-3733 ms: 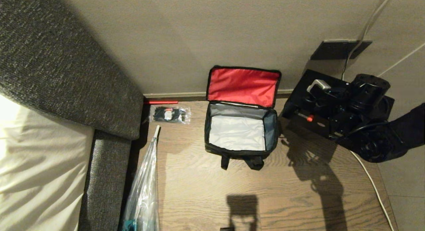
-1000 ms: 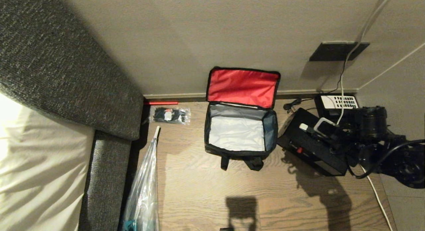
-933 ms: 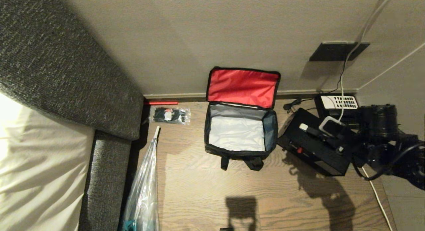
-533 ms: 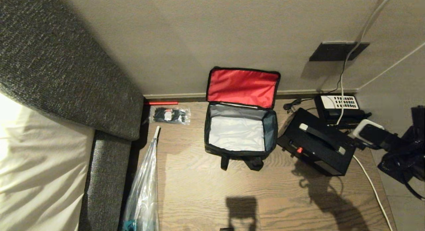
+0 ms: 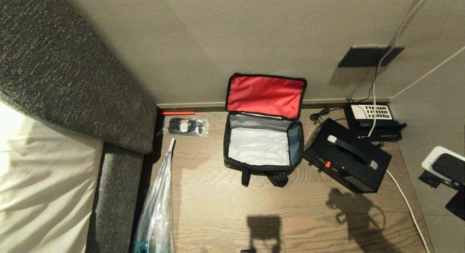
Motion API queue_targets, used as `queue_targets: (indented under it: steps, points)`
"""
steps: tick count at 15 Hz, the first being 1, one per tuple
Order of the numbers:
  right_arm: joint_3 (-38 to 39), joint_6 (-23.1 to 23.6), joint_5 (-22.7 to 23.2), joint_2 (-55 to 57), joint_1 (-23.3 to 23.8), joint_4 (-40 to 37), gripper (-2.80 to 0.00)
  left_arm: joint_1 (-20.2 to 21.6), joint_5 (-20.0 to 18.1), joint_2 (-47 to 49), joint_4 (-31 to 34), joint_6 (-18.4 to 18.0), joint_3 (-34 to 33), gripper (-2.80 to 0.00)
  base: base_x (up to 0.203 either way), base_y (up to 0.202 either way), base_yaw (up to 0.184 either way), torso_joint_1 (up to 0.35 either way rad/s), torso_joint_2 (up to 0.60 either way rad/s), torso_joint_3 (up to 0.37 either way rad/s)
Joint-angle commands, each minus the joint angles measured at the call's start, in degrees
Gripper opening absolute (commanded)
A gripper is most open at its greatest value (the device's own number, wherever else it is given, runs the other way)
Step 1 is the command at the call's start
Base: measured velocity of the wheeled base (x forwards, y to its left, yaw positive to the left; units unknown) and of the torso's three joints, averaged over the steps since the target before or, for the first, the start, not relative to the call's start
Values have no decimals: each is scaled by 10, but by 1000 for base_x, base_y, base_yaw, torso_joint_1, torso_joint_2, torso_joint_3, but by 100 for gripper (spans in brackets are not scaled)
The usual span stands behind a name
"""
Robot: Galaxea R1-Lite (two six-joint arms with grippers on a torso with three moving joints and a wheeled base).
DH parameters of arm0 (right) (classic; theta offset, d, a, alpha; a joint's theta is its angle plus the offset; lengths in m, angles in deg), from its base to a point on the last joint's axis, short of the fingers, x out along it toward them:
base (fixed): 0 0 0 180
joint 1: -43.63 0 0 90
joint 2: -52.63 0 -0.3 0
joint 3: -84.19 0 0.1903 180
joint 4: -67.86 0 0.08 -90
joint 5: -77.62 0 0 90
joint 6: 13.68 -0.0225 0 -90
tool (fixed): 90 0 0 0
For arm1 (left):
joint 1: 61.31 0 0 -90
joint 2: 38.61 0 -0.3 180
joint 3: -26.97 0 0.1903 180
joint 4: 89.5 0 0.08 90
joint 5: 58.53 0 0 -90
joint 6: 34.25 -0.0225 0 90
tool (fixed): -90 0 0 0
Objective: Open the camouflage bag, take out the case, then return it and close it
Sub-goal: Grip the handle again
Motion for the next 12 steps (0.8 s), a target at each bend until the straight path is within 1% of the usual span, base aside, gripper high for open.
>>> queue_targets:
  steps: [1, 3, 7, 10, 12]
  points:
    - [0, 2, 17, -38, 0, -44, -280, 0, 0, -1, 0, 0, 0, -280, 0, 0, 0, 0, 0, 0]
    - [4, -5, 18, -55, 0, -57, -280, 0, 0, -1, 0, 0, 0, -280, 0, 0, 0, 0, 0, 0]
    - [15, -12, 19, -72, 0, -59, -280, 0, 0, -1, 0, 0, 0, -280, 0, 0, 0, 0, 0, 0]
    - [15, -55, 29, -76, 0, -58, -280, 0, 0, -1, 0, 0, 0, -280, 0, 0, 0, 0, 0, 0]
    - [15, -98, 65, -78, 0, -55, -280, 0, 0, -1, 0, 0, 0, -280, 0, 0, 0, 0, 0, 0]
